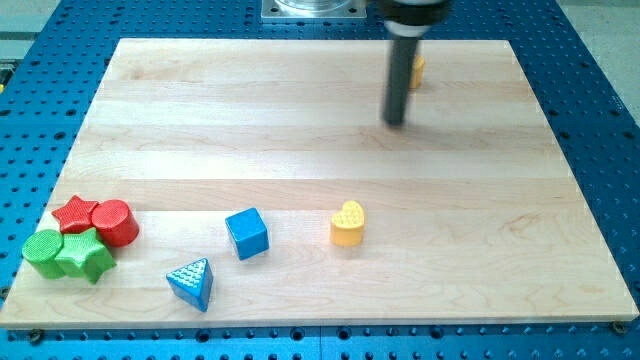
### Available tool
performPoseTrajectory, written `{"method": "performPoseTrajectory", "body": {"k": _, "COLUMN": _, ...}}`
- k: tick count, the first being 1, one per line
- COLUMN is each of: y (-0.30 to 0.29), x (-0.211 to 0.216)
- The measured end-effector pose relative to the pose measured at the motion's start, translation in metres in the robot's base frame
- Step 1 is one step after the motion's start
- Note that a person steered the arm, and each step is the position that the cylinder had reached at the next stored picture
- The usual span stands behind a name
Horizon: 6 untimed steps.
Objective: Push the yellow hexagon slightly towards the center of the board
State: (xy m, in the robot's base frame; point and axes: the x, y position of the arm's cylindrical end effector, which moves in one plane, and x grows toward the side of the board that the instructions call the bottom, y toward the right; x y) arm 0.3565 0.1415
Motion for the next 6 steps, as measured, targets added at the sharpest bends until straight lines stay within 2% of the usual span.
{"method": "performPoseTrajectory", "body": {"k": 1, "y": 0.077, "x": -0.039}}
{"method": "performPoseTrajectory", "body": {"k": 2, "y": 0.034, "x": -0.075}}
{"method": "performPoseTrajectory", "body": {"k": 3, "y": -0.016, "x": -0.075}}
{"method": "performPoseTrajectory", "body": {"k": 4, "y": 0.019, "x": -0.001}}
{"method": "performPoseTrajectory", "body": {"k": 5, "y": 0.011, "x": 0.124}}
{"method": "performPoseTrajectory", "body": {"k": 6, "y": -0.069, "x": 0.186}}
